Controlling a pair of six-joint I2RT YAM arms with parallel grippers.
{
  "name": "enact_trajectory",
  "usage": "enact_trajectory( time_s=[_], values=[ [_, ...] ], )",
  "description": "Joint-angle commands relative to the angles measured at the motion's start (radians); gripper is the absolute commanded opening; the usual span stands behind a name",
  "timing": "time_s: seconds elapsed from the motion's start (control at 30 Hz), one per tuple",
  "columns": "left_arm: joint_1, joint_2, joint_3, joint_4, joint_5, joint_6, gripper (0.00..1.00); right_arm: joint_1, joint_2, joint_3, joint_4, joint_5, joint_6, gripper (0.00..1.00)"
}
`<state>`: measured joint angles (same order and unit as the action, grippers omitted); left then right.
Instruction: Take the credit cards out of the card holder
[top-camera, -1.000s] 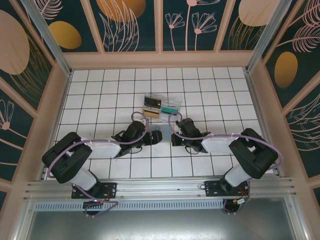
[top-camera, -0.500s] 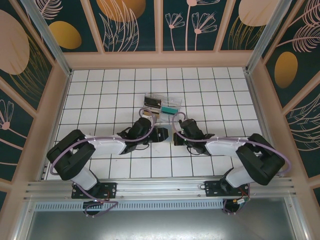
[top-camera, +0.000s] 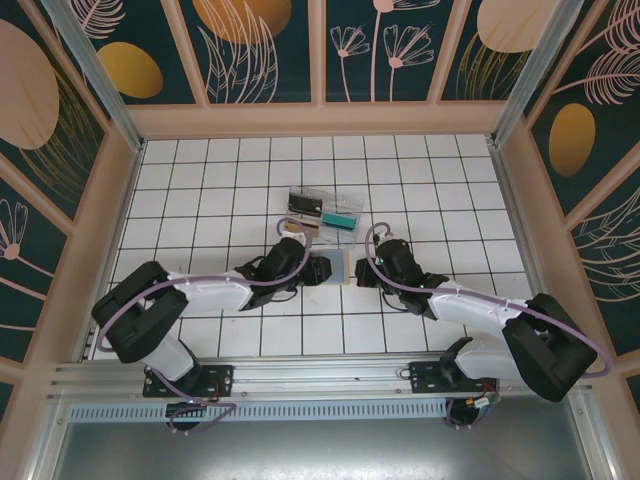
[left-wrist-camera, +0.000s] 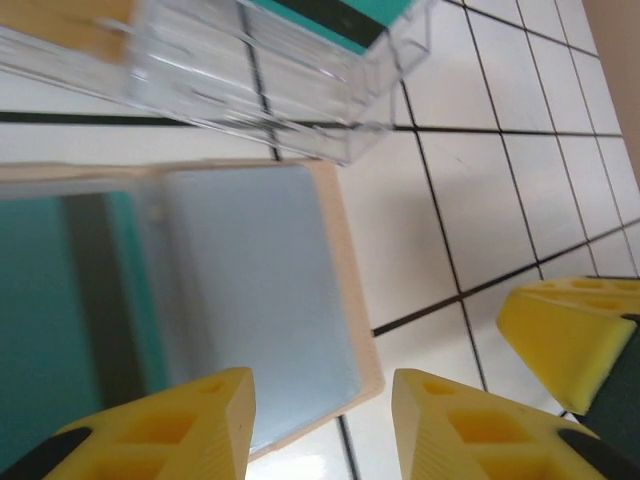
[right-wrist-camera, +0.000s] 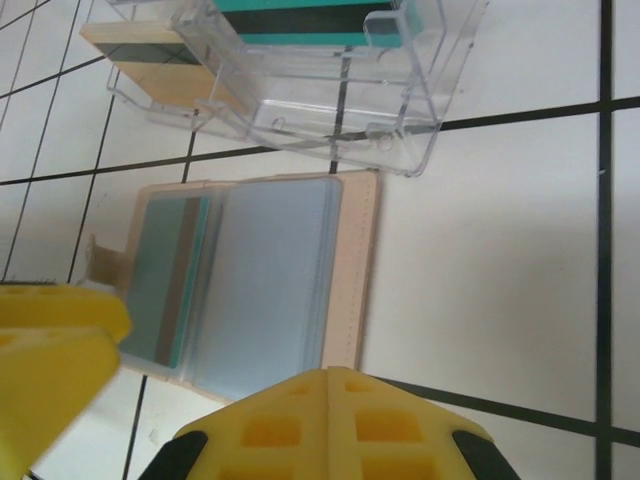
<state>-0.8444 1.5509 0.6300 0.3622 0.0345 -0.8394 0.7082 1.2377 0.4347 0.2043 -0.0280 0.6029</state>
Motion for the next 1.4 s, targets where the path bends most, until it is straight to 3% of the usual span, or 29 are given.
enact_trajectory(
  time_s=[0.0,0.17,0.27,0.77,1.37],
  values=[
    [0.029,-0.060,-0.048,-0.068,-0.085,0.025,0.38,0.004,0.041,0.044,0.040,-0.062,0.026,0.05],
    [0.064,-0.077,-0.079,-0.099,-0.112,0.049,0.22,0.033,0.125,0.114,0.058,-0.094,0.027,0.05],
    [0.076,-0.056,-0.068,-0.120,-0.128,0.069,0.19,0.054,0.165,0.149,0.053,-0.095,0.023,0.05],
    [0.088,0.024,-0.027,-0.163,-0.183,0.077,0.16,0.088,0.217,0.180,0.049,-0.081,0.029,0.06],
    [0.088,0.087,-0.025,-0.082,-0.058,0.061,0.16,0.093,0.295,0.218,0.073,-0.127,0.051,0.10]
  ],
)
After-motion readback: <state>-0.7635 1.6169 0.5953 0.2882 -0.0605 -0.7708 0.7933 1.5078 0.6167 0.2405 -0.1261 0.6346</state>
